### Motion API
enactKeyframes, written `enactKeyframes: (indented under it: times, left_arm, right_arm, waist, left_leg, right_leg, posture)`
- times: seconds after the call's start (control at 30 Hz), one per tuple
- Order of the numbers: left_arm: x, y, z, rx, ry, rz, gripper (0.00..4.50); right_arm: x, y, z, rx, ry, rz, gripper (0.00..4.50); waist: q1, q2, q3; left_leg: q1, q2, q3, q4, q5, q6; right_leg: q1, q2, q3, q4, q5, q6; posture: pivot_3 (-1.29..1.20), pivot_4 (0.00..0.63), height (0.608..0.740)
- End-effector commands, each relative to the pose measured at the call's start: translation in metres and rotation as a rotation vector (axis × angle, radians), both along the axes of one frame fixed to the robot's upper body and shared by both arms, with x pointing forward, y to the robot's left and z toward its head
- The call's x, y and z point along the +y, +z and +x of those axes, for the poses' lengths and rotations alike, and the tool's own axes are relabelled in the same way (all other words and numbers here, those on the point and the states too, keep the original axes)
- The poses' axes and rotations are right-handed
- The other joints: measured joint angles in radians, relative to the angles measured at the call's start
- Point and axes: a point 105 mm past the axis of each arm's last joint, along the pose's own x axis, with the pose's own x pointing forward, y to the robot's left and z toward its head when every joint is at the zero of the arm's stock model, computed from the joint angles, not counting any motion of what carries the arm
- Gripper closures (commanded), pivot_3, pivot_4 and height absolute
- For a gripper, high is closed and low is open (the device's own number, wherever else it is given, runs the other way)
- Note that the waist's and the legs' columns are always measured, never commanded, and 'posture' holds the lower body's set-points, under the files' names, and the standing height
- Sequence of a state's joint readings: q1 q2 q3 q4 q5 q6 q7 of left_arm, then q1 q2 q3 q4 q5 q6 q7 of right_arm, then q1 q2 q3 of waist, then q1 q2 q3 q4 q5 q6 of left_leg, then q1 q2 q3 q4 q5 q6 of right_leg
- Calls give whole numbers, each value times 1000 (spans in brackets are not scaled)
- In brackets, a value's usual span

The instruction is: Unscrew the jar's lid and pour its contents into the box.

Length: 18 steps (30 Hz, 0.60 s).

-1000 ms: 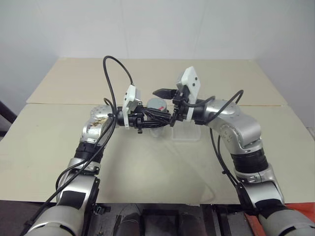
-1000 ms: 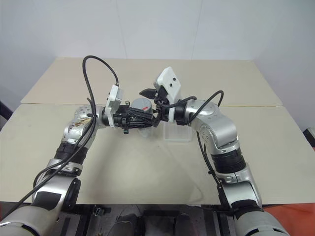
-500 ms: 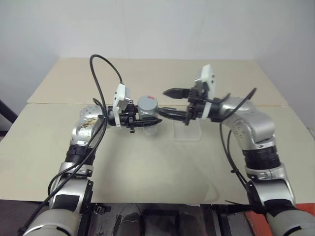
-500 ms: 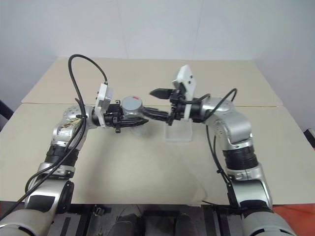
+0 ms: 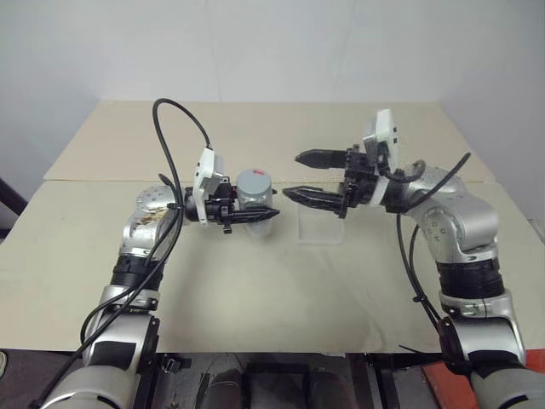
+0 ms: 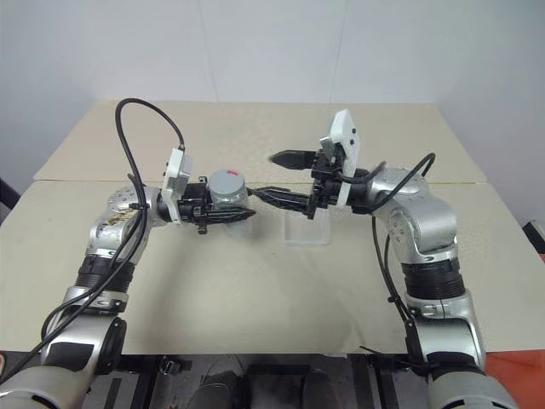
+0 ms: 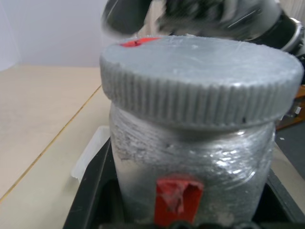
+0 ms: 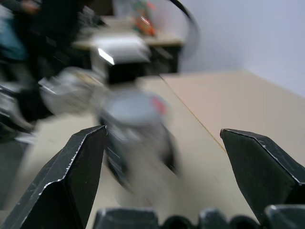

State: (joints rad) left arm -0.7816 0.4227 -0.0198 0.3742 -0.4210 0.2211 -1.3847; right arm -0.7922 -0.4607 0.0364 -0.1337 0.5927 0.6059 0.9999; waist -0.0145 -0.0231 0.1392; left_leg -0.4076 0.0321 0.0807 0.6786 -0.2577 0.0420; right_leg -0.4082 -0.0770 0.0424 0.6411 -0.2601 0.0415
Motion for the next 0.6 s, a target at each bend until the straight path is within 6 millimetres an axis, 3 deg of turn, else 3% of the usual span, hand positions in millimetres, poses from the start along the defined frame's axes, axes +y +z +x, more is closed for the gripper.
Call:
enactKeyframes:
  times: [0.03,0.27,0.6]
  left_arm:
    - [-4,14,1,-49,-12,-20,2568]
    - [-5,15,1,-51,-19,-25,2568]
    - [-4,14,-2,-48,-24,-23,2568]
  right_arm:
    - [18,11,-5,-40,16,7,27]
    - [38,6,10,-39,-27,-16,27]
    - [46,2,25,-33,-60,-26,27]
  waist:
    - [0,0,0]
    - [1,0,0]
    - [0,0,0]
  left_leg:
    - [0,0,0,0,0,0]
    - [0,-1,0,0,0,0]
    - [0,-1,0,0,0,0]
  right_leg:
    - [0,0,0,0,0,0]
    - [0,0,0,0,0,0]
    - [0,0,0,0,0,0]
  posture:
    - [0,150,740]
    - [0,150,740]
    - [0,150,740]
